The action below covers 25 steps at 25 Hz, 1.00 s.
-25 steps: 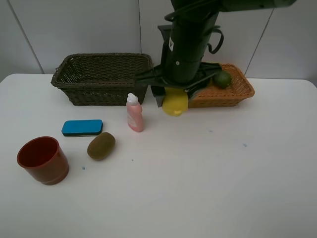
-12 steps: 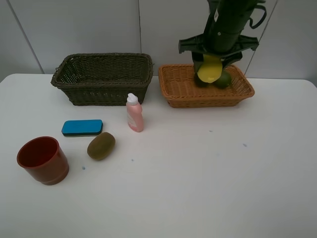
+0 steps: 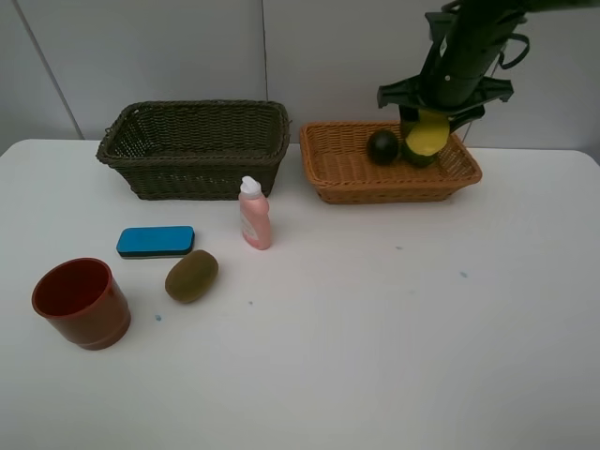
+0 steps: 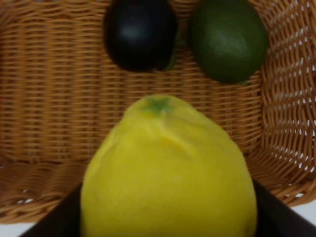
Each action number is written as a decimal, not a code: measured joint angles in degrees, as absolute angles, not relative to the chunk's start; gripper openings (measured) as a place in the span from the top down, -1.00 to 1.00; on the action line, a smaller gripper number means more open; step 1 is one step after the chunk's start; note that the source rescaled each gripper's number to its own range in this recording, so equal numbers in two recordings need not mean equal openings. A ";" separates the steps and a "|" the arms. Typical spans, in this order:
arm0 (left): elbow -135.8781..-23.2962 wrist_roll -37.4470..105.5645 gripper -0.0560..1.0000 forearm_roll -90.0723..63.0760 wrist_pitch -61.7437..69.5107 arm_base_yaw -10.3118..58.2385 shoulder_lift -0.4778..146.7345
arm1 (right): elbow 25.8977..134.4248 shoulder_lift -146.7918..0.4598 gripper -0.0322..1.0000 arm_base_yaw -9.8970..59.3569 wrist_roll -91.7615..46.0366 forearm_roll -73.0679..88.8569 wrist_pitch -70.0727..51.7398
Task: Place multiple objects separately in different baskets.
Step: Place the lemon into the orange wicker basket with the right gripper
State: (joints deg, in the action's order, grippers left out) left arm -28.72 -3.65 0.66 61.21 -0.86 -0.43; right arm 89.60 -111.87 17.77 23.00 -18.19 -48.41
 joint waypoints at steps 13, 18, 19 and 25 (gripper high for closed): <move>-28.72 -3.65 -1.00 0.66 61.21 -0.86 -0.43 | 90.48 -119.10 -0.14 13.08 16.02 -13.18 -41.25; -28.72 -3.65 -1.00 0.66 61.21 -0.86 -0.43 | 90.90 -121.15 -0.14 12.30 13.71 -12.13 -39.27; -28.72 -3.65 -1.00 0.66 61.21 -0.86 -0.43 | 90.90 -121.29 -0.14 12.16 13.69 -12.13 -39.01; -28.72 -3.65 -1.00 0.66 61.21 -0.86 -0.43 | 90.94 -121.44 -0.14 12.03 13.66 -12.08 -37.74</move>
